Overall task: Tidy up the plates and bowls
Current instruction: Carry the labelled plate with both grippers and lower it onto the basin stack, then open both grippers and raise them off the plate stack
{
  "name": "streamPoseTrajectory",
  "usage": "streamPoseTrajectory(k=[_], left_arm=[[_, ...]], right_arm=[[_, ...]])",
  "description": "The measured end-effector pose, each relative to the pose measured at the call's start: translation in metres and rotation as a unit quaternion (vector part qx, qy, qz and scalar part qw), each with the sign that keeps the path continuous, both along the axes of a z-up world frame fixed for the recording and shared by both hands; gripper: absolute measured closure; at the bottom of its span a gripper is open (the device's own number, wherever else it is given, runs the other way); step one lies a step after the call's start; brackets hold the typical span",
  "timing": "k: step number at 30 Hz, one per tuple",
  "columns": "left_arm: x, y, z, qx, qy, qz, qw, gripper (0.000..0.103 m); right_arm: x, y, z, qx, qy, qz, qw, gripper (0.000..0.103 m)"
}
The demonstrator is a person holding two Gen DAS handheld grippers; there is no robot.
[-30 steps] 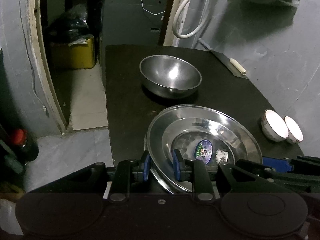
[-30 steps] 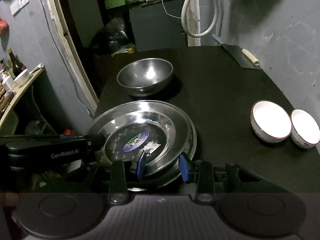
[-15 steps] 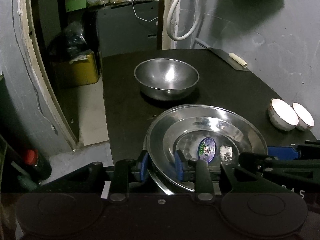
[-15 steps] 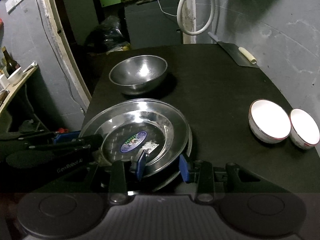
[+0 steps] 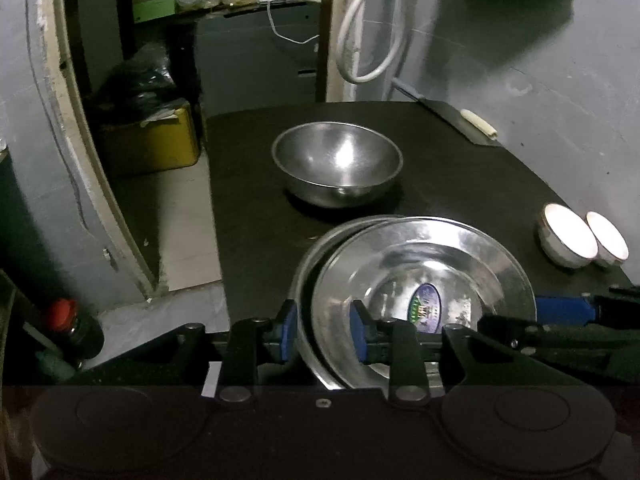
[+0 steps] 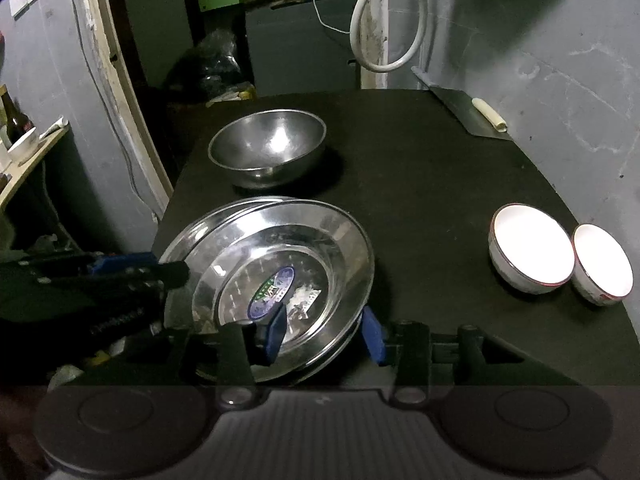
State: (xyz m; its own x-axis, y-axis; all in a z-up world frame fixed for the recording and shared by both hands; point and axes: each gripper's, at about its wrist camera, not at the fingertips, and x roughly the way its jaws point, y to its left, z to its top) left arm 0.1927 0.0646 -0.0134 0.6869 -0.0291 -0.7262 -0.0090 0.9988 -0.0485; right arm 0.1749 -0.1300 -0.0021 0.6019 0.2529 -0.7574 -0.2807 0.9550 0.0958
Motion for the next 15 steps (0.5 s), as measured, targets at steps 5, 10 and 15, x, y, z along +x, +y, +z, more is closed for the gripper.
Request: streamPoseTrajectory(k=[5,10,15], left_arm=[[-0.009,0.013,0.007,-0.01,-0.008,0.023,0.9996,0.041],[-0.019,0.023,0.017,-0.012,-0.027,0.037,0.9989,0.025],[-0.026,0.028,0.023,-0.009,-0.037,0.044,0.9983,0.023]], right_arm=[[-0.002,0.009,-0.002,-0.009,-0.005,0.006,1.0,0.039],[-0.001,0.017,-0.006,-0.014,-0.01,0.012,1.0,0.026],[-0.001,0.025,-0.012,-0.022,-0.013,0.012,1.0,0.016]])
